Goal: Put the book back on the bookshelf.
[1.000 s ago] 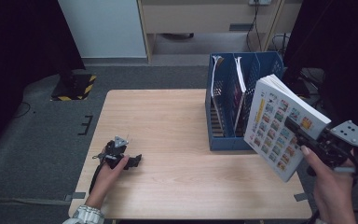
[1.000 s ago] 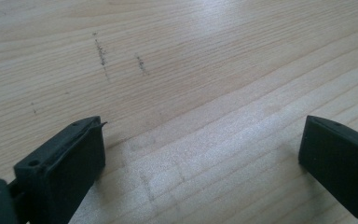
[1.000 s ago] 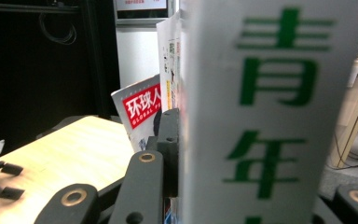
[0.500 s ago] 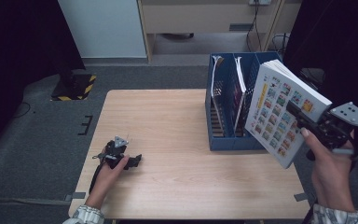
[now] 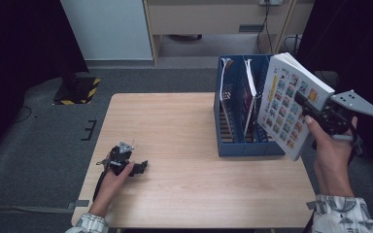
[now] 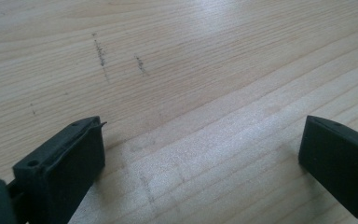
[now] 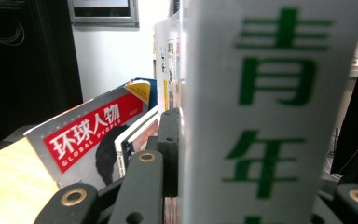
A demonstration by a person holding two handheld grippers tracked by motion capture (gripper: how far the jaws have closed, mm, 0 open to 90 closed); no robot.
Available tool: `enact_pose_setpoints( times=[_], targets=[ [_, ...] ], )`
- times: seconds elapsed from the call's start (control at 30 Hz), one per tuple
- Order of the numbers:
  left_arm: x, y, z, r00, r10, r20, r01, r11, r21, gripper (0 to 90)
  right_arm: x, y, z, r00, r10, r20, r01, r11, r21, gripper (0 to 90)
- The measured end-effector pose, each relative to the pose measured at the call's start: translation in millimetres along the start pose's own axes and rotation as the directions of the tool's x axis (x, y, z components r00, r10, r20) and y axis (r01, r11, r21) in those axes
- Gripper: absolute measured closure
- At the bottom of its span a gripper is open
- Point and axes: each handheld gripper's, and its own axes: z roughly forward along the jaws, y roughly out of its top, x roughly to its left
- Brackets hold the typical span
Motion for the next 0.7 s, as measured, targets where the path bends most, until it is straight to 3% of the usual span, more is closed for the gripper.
enact_pose_setpoints(
  times=[0.7],
  targets=[
    [0.1,0.1,0.1,1.0,0.0,0.0,0.0,1.0,0.0,0.0,-24.3,-14.0,15.1,0.9966,0.035,0.074,-0.037,0.999,0.033,73.9]
  ],
)
